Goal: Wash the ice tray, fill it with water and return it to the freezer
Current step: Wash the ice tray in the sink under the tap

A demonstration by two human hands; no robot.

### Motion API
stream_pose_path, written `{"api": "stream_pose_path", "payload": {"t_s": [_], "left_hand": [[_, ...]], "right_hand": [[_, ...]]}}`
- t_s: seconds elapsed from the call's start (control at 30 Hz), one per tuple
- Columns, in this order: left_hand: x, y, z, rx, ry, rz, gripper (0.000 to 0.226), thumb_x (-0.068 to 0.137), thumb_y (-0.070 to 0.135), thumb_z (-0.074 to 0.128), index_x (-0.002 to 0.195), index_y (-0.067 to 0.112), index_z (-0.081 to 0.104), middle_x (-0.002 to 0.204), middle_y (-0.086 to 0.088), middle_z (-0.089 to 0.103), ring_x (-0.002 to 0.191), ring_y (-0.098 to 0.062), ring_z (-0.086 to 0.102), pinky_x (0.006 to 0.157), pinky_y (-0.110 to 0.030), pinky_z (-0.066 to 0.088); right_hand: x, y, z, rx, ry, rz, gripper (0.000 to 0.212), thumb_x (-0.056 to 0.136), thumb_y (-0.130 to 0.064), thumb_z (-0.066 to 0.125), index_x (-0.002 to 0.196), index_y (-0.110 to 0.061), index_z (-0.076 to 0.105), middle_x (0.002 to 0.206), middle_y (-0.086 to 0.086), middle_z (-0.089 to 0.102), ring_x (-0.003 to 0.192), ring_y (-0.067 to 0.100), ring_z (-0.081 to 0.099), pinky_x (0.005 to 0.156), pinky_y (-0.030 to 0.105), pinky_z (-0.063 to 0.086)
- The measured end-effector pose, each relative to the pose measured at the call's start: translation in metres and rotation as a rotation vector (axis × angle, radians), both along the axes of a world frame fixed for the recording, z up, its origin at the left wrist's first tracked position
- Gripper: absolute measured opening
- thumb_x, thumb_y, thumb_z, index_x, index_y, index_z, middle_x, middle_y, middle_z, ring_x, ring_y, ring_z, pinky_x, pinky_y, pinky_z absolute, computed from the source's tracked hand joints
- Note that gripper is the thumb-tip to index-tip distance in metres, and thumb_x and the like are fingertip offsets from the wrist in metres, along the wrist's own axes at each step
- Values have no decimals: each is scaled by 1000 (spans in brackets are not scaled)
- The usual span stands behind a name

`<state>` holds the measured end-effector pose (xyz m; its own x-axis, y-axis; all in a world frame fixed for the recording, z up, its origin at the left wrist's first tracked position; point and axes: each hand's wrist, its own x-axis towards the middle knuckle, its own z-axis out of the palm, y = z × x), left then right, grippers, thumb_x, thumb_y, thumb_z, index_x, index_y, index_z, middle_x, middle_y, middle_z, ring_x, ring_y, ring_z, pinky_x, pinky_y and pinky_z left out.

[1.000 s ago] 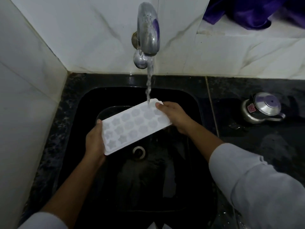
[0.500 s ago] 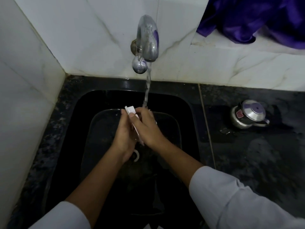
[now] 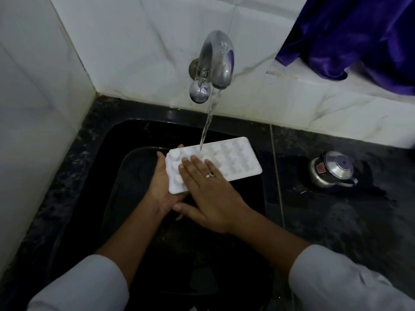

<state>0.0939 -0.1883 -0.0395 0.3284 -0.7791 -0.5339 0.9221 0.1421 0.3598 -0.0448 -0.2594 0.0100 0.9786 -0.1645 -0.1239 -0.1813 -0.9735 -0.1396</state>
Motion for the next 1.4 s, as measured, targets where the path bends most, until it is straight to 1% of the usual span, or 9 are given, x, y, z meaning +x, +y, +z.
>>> {"api": "stream_pose_path", "payload": {"t_s": [0.17,0.3,0.5,0.63,0.8,0.93,1.1,1.27,1.4], "left_hand": [[-8,-23,7,-96,34,-82,80,106,69,25,122,12,79,130,-14,73,115,-28,74,98,-43,60],[0,-32,3,-94,71,-93,76,103,72,28,157,22,49,154,-18,56,140,-35,57,111,-53,50],[-7,-40,18,-140,50,-100,74,106,66,26,138,16,69,141,-15,67,125,-29,69,106,-46,55],[6,-39,19,-73,50,-47,75,105,69,28,156,19,50,147,-18,62,128,-33,65,104,-48,56],[-14,-44,28,-129,16,-92,64,106,61,35,117,16,80,125,-11,74,111,-25,74,101,-41,57],[3,-42,25,-100,12,-70,74,98,68,41,152,20,55,151,-19,58,141,-36,55,118,-50,41],[-9,-45,26,-95,-32,-68,72,108,64,23,123,18,77,129,-12,74,114,-26,74,105,-45,49],[18,-33,23,-111,-1,-6,76,104,70,28,159,21,45,152,-18,58,141,-37,55,114,-51,46],[1,-26,24,-126,-31,-46,73,106,63,29,159,16,43,153,-14,57,130,-27,64,108,-44,53]], "right_hand": [[5,-25,20,-70,-3,-105,95,100,-73,21,164,-4,9,173,15,3,160,26,-4,129,49,1],[-13,-22,27,-97,63,52,98,99,-77,18,165,-6,8,173,14,1,160,25,-5,129,47,-1],[9,-39,38,-71,-4,-66,96,99,-76,22,165,-8,7,173,11,3,160,23,-5,129,47,-1],[-9,-29,37,-81,52,75,98,98,-78,20,165,-8,8,173,11,2,160,23,-5,129,47,-1],[11,-52,45,-102,0,-100,95,99,-76,19,165,-8,12,173,12,8,160,25,0,128,51,5],[-17,-24,44,-84,54,89,97,98,-78,20,165,-9,9,173,11,1,160,23,-6,129,49,-1],[10,-48,47,-68,-29,-73,91,100,-72,26,165,-10,10,174,9,5,160,23,-5,128,53,4],[-12,-14,45,-73,30,85,97,98,-79,22,165,-11,8,173,8,0,160,22,-8,129,51,0],[10,-46,48,-89,-2,-80,94,98,-77,20,166,-12,7,174,8,4,160,25,-2,127,54,5]]}}
